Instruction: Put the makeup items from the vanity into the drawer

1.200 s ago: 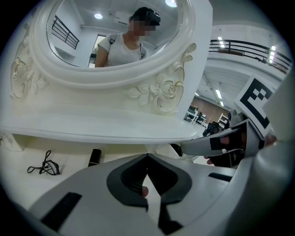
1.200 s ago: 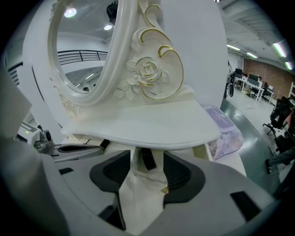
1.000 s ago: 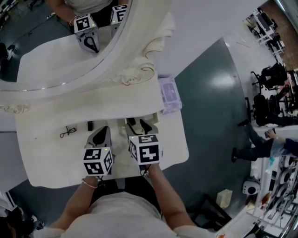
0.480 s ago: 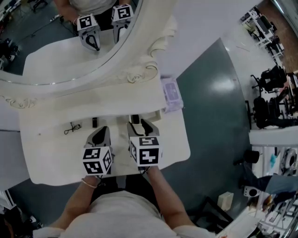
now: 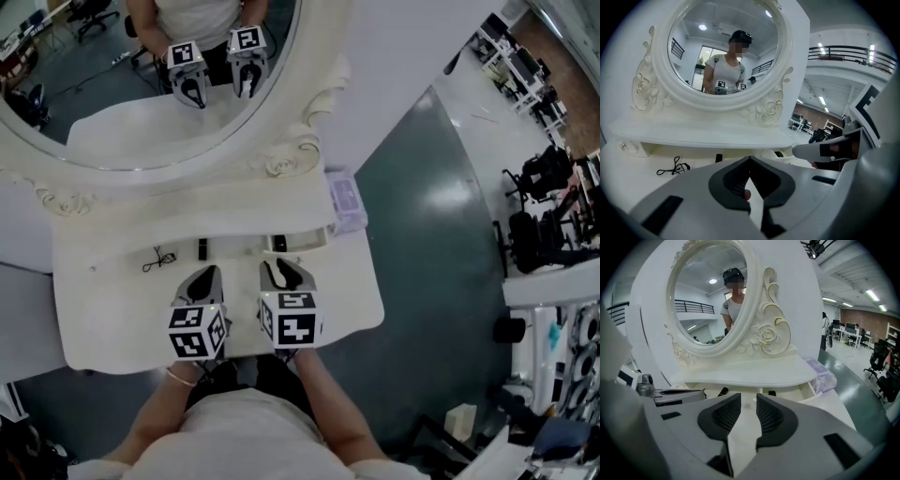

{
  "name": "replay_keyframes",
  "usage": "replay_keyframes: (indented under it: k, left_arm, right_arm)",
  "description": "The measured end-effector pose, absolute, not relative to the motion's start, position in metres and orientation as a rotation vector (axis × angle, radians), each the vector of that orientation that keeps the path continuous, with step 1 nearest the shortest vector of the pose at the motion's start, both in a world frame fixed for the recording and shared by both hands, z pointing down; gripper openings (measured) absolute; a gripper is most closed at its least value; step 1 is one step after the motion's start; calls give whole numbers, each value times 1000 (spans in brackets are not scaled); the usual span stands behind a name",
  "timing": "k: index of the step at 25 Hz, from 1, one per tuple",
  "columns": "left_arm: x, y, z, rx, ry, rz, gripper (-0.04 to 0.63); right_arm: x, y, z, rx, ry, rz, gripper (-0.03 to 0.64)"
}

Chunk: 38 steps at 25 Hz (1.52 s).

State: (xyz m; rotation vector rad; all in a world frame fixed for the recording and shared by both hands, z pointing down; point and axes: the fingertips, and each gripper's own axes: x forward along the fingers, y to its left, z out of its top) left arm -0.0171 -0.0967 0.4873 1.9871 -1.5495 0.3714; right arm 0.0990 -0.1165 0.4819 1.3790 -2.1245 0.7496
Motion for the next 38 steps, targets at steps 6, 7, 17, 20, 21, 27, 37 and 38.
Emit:
replay_keyframes:
  k: [6, 7, 17, 20, 21, 27, 37, 38]
  left_arm:
    - [-26, -81, 475, 2000, -1586, 359, 3]
    - [-27, -80, 470, 2008, -1596, 355, 3]
    - [-38, -75, 450, 2033, -1640, 322, 3]
    - [-39, -75, 447, 2043, -1640, 317, 3]
    - [-38, -75, 446, 2047, -1639, 312, 3]
    - [-33, -75, 441, 2089, -1613, 320, 3]
    - [-42, -73, 448, 2042, -1632, 314, 3]
    - [-43, -73, 448, 2039, -1635, 313, 3]
  right_arm:
    - [96, -99, 472, 1424, -2158, 726, 47]
    - [95, -96, 471, 1428, -2164, 721, 40]
    - [79, -87, 467, 1368, -2198, 703, 28]
    - [79, -86, 467, 1361, -2188, 699, 28]
    - [80, -85, 467, 1360, -2185, 700, 28]
    - [81, -85, 466, 1369, -2181, 696, 28]
    - [81, -82, 470, 1371, -2175, 708, 28]
    - [80, -82, 470, 1368, -2177, 708, 28]
